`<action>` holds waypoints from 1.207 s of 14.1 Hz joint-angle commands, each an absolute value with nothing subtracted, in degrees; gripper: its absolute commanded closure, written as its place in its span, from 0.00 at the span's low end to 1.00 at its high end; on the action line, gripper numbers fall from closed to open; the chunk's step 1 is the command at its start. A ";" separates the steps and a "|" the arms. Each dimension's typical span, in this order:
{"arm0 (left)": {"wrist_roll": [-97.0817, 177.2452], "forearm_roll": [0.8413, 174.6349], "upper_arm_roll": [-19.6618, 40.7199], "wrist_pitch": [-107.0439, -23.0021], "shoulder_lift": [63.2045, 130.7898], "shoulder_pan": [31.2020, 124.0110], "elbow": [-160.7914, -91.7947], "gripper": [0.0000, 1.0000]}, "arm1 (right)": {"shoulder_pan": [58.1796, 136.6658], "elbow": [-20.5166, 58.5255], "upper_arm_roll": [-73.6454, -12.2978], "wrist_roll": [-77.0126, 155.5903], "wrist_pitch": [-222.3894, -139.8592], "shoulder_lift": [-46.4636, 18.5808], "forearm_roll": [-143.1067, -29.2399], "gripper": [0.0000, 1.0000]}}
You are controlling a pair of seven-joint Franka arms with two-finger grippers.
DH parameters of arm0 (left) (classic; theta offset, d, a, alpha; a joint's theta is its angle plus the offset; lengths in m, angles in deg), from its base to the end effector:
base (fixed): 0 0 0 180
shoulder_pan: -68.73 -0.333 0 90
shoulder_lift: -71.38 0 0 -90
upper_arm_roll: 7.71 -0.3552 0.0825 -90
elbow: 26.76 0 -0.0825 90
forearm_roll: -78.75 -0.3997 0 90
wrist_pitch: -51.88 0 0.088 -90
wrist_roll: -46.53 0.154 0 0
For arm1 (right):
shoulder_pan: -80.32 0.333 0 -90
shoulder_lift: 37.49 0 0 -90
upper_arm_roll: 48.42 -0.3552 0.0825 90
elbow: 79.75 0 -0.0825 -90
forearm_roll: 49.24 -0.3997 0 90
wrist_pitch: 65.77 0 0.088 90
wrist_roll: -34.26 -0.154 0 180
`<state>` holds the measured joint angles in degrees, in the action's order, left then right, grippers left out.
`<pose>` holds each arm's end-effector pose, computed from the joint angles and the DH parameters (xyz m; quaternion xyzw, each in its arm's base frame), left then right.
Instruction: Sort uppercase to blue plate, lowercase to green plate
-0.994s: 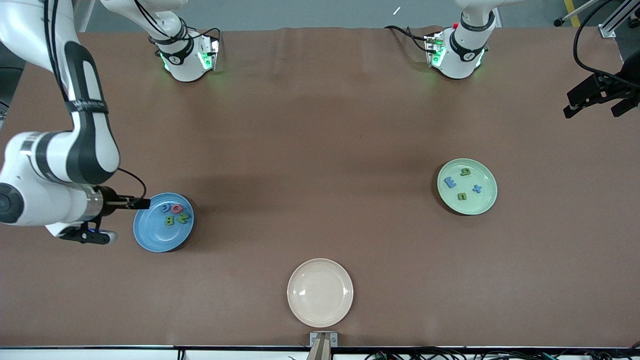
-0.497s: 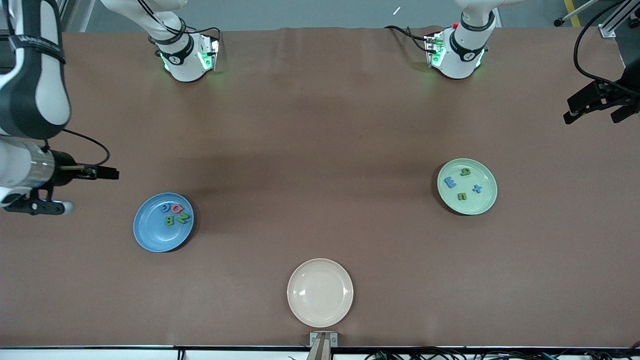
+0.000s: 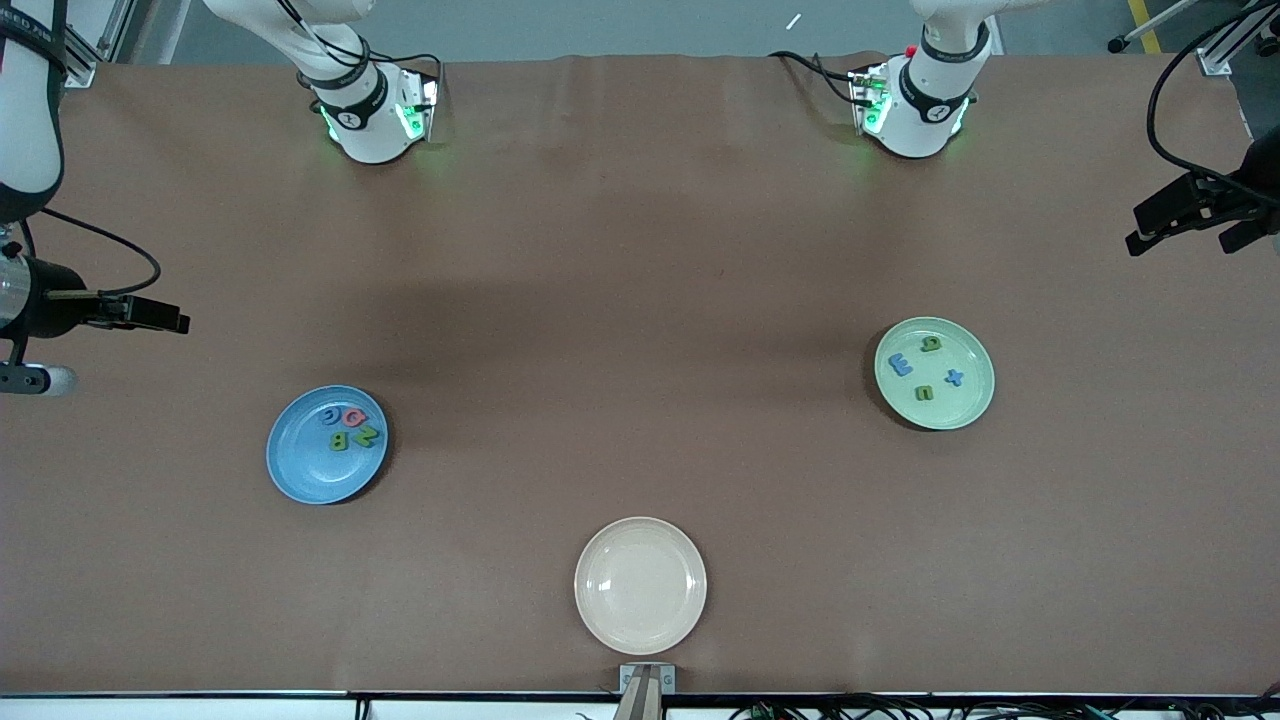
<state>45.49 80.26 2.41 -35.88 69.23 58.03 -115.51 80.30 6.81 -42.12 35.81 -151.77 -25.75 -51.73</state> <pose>0.5545 -0.0005 0.6446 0.9998 0.0135 0.0098 0.0099 0.6111 -0.0551 0.5194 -0.9934 0.0422 0.1055 0.0178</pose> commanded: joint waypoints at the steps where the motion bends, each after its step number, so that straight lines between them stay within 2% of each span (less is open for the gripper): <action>1: 45.39 79.63 2.57 -35.66 70.05 58.10 -114.12 0.00 | 79.80 6.74 -42.71 35.93 -151.90 -26.77 -51.00 0.00; 10: 45.30 78.75 -8.14 -35.84 70.15 70.84 -114.03 0.00 | 79.27 2.70 -42.53 36.10 -151.90 -26.07 -47.83 0.00; 17: 45.39 78.75 -7.89 -35.84 69.88 70.40 -113.42 0.00 | 78.13 -1.70 -42.71 35.93 -151.72 -24.75 -47.92 0.00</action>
